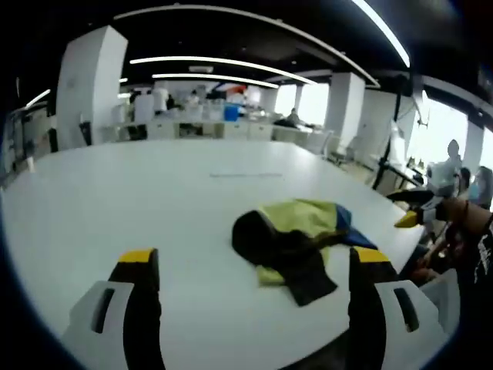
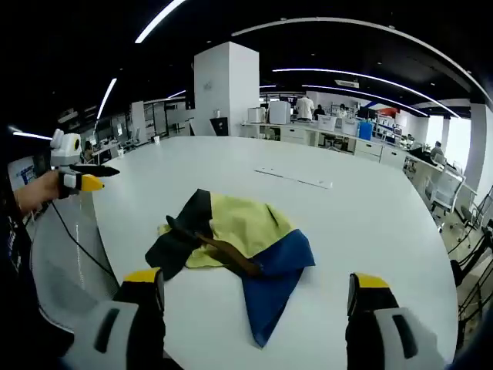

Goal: Fold the garment on the visible template until the final outline fits inside the template.

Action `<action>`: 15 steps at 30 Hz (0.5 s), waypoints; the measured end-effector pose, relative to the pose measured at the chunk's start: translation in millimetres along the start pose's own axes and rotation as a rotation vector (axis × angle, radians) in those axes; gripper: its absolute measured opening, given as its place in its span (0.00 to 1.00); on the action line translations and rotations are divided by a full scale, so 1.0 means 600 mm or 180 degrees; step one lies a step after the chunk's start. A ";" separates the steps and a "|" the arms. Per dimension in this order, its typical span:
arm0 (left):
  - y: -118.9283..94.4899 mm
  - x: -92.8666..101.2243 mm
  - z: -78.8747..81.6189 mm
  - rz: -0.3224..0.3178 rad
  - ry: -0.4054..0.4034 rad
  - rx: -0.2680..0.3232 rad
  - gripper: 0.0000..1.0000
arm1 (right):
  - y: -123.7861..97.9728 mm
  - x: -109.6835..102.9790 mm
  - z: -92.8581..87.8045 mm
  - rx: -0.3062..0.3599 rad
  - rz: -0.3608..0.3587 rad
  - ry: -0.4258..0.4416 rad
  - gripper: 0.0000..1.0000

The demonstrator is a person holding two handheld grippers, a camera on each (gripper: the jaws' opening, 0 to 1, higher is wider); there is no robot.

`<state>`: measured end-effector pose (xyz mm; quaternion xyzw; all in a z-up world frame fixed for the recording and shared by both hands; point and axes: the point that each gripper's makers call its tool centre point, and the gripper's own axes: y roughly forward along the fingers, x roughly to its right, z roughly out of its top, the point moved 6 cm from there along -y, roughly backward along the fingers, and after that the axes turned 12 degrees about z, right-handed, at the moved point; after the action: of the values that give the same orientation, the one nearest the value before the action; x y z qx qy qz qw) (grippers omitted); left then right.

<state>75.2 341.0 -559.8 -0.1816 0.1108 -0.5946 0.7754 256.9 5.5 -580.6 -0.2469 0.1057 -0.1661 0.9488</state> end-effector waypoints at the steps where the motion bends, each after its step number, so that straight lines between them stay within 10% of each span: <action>1: 0.000 0.000 0.000 -0.0004 0.0003 0.0001 0.99 | 0.000 0.001 -0.001 -0.0004 -0.0003 0.0005 0.99; 15: 0.000 -0.001 0.002 -0.0013 -0.0015 0.0004 0.99 | 0.000 0.000 -0.001 0.0007 0.0004 0.0000 0.99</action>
<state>75.3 341.5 -558.7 -0.1827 0.1082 -0.5958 0.7746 257.0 5.3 -581.0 -0.2458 0.1058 -0.1656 0.9492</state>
